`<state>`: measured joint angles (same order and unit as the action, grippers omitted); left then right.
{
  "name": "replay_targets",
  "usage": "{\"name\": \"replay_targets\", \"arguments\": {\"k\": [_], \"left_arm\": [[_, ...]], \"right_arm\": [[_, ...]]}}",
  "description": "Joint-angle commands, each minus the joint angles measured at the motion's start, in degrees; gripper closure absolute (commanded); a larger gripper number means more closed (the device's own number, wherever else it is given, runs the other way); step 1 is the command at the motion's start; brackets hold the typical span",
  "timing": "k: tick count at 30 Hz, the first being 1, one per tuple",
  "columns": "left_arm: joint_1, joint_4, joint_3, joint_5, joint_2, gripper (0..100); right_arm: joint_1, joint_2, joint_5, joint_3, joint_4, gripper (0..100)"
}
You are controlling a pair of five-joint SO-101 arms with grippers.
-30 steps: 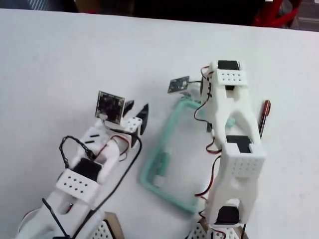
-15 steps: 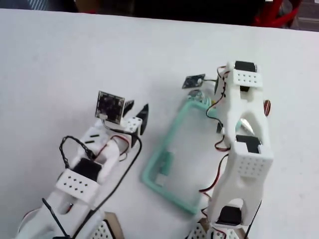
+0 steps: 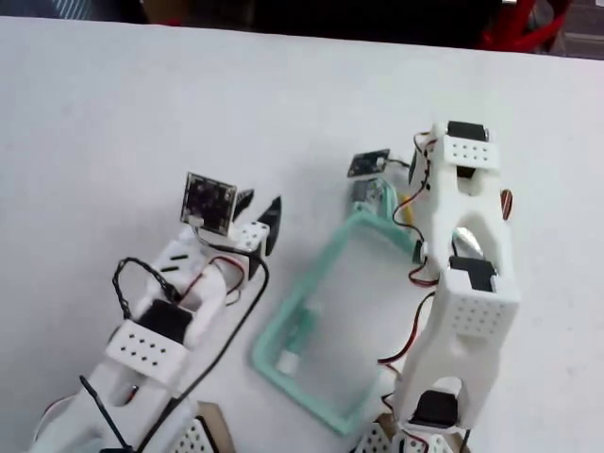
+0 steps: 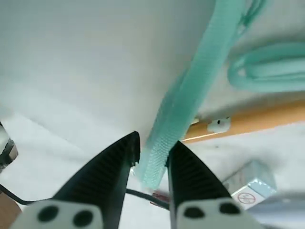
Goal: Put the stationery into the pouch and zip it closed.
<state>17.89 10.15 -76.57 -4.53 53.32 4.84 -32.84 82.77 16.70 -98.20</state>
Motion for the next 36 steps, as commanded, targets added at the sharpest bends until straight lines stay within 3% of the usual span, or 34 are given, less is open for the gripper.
{"name": "replay_targets", "arguments": {"k": [1,7,13,20,24,32,36], "left_arm": [[0.40,-1.49,0.62,0.53,0.92,85],[0.40,-1.49,0.70,0.53,1.27,85],[0.40,-0.26,2.37,0.53,1.36,84],[2.15,15.21,11.78,0.53,1.36,79],[3.38,22.51,16.00,0.62,1.36,79],[0.40,27.52,19.08,0.70,6.02,76],[0.22,31.47,17.76,7.47,17.27,75]], "right_arm": [[-0.75,5.49,0.70,1.58,-0.48,98.0],[-2.95,19.91,-5.10,0.70,-0.48,98.0],[-9.10,31.52,-16.44,0.97,-0.31,98.0],[-15.78,43.47,-25.76,1.23,3.38,98.0],[-17.89,51.74,-27.16,1.23,6.37,98.0],[-20.88,60.79,-26.99,0.79,6.20,98.1],[-21.05,62.46,-26.81,0.79,6.20,98.1]]}}
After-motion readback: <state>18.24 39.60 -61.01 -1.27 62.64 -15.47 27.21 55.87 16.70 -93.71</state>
